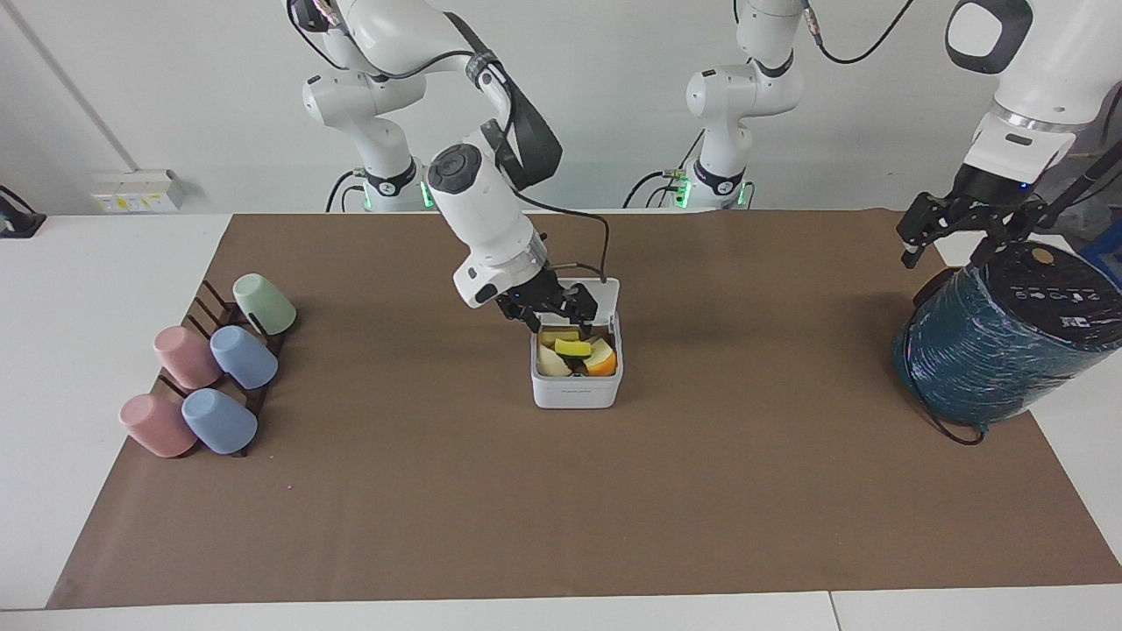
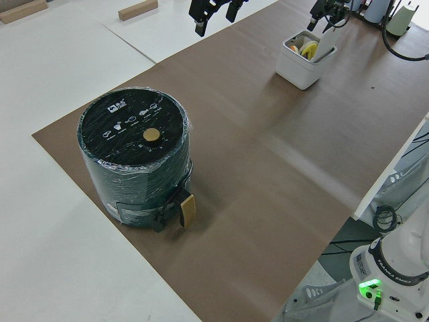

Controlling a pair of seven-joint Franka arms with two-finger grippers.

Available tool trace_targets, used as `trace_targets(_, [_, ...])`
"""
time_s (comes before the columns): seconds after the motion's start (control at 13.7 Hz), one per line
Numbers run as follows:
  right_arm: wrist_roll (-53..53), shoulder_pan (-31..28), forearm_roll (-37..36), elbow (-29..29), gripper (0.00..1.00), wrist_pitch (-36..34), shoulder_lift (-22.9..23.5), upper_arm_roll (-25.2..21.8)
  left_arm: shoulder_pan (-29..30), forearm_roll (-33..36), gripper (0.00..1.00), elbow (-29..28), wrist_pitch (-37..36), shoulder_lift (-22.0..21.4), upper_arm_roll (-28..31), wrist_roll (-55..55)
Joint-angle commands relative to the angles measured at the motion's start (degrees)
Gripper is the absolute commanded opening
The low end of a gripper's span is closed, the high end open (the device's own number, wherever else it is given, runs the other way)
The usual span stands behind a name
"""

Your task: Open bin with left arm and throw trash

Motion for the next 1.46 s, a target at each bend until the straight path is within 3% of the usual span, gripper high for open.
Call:
trace_targets(0.0, [-2.36, -6.18, -13.31, -1.06, 1.0, -0.95, -5.41, -0.09, 0.54, -0.59, 1.0, -2.32, -1.65, -1.64, -0.32, 0.55])
trace_targets(0.15, [-6.84, -9.96, -18.11, -0.8, 1.0, -5.42, -8.31, -0.18, 0.62, -0.59, 1.0, -2.33, -1.57, -1.64, -0.32, 0.29])
trace_targets(0.51, [-14.58, -17.36, -19.62, 1.74, 1.0, -19.21, -15.79, -0.35, 0.89, -0.5, 1.0, -5.93, -2.0, -3.66, -0.15, -1.47])
trace_targets(1.1, [-27.76, -25.1, -18.49, 13.96, 1.0, -39.25, -14.39, -0.44, 0.28, -0.24, 1.0, -4.97, -1.04, -3.05, -0.14, -0.94])
trace_targets(1.39, [-27.6, -24.84, -17.68, 11.78, 1.0, -39.54, -15.09, -0.35, -0.17, -0.15, 1.0, -5.23, -1.21, -3.13, -0.32, -1.12])
